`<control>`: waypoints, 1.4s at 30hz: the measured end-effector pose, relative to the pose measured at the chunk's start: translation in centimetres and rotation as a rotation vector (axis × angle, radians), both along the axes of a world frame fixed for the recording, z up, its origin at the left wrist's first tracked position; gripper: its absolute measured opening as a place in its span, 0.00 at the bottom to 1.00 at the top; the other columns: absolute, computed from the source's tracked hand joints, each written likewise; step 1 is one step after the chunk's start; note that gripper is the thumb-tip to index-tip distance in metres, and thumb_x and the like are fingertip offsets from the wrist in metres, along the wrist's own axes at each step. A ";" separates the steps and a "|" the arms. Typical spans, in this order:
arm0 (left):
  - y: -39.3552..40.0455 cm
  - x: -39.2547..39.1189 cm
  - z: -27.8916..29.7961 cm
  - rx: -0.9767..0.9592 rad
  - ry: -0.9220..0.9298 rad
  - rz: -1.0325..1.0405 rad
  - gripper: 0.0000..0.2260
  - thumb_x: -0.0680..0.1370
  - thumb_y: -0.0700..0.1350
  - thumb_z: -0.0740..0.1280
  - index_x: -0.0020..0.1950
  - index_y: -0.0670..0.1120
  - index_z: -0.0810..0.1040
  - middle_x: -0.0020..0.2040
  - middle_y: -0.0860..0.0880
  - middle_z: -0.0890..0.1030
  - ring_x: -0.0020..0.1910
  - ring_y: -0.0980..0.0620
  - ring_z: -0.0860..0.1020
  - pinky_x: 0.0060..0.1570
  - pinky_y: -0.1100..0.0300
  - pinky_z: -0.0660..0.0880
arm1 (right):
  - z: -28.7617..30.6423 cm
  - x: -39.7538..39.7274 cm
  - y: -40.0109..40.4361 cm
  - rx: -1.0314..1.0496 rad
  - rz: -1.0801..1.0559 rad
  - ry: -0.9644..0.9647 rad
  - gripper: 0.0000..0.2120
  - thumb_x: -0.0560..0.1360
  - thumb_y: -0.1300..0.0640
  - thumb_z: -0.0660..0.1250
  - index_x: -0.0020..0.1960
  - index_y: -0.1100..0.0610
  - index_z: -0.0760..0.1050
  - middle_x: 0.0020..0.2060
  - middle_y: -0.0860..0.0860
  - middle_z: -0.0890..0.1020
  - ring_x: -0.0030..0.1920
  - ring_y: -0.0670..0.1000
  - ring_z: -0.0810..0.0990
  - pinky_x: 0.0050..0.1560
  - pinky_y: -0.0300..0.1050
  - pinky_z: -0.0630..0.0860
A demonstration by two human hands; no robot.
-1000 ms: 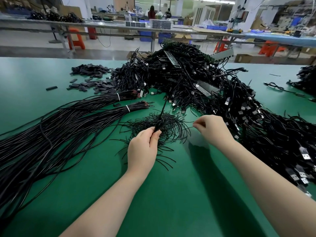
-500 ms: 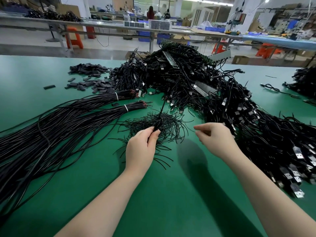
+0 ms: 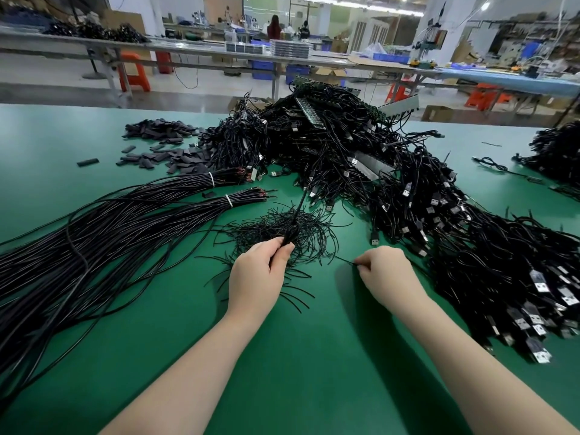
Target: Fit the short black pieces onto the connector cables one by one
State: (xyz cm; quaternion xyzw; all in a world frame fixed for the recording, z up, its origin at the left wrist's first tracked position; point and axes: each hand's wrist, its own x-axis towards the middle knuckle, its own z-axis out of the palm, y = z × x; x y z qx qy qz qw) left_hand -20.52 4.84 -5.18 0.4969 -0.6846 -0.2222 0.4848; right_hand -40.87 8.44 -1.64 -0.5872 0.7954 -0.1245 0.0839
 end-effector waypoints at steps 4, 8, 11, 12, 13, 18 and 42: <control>-0.1 0.0 0.0 -0.017 -0.006 -0.005 0.16 0.80 0.49 0.66 0.63 0.41 0.80 0.52 0.48 0.84 0.49 0.53 0.80 0.49 0.61 0.75 | 0.5 0.2 -0.1 0.008 0.021 0.107 0.10 0.79 0.58 0.64 0.52 0.60 0.82 0.52 0.57 0.80 0.49 0.59 0.80 0.51 0.50 0.78; 0.0 -0.1 -0.1 -0.032 -0.007 -0.010 0.15 0.80 0.49 0.66 0.62 0.42 0.81 0.52 0.49 0.84 0.45 0.58 0.78 0.45 0.69 0.72 | 1.5 1.1 0.5 -0.207 0.081 0.065 0.09 0.79 0.55 0.65 0.52 0.58 0.82 0.49 0.54 0.78 0.47 0.56 0.78 0.48 0.48 0.75; 0.0 -0.1 -0.1 -0.044 0.001 -0.024 0.14 0.80 0.48 0.67 0.60 0.42 0.82 0.49 0.49 0.84 0.43 0.55 0.79 0.46 0.59 0.78 | 2.5 2.8 1.0 -0.362 0.234 0.035 0.07 0.78 0.56 0.67 0.50 0.58 0.82 0.47 0.53 0.79 0.48 0.55 0.77 0.48 0.50 0.75; 0.0 -0.1 -0.1 -0.053 -0.002 -0.031 0.13 0.79 0.48 0.68 0.59 0.42 0.83 0.48 0.49 0.84 0.43 0.53 0.81 0.46 0.55 0.79 | 2.7 3.3 1.0 -0.396 0.275 0.057 0.07 0.78 0.57 0.67 0.50 0.59 0.82 0.46 0.54 0.79 0.49 0.56 0.77 0.47 0.50 0.75; 0.0 -0.2 -0.2 -0.069 -0.007 -0.034 0.12 0.79 0.47 0.68 0.58 0.42 0.83 0.47 0.48 0.85 0.44 0.51 0.81 0.46 0.52 0.79 | 2.8 3.8 1.1 -0.432 0.308 0.082 0.07 0.78 0.58 0.67 0.49 0.60 0.82 0.45 0.55 0.80 0.48 0.57 0.77 0.46 0.50 0.75; 0.3 -0.3 0.0 -0.164 -0.084 -0.050 0.11 0.79 0.48 0.66 0.52 0.42 0.84 0.41 0.48 0.84 0.40 0.48 0.81 0.41 0.50 0.79 | 3.6 5.3 1.2 -0.547 0.457 0.123 0.04 0.74 0.63 0.71 0.44 0.64 0.81 0.39 0.58 0.79 0.42 0.61 0.79 0.40 0.52 0.77; 1.9 -1.5 1.1 -0.657 -0.689 -0.090 0.15 0.79 0.47 0.58 0.41 0.46 0.82 0.32 0.52 0.78 0.29 0.50 0.76 0.34 0.57 0.69 | 8.3 2.7 -0.6 0.011 0.648 0.149 0.05 0.73 0.44 0.70 0.43 0.44 0.82 0.38 0.38 0.81 0.45 0.41 0.78 0.49 0.43 0.72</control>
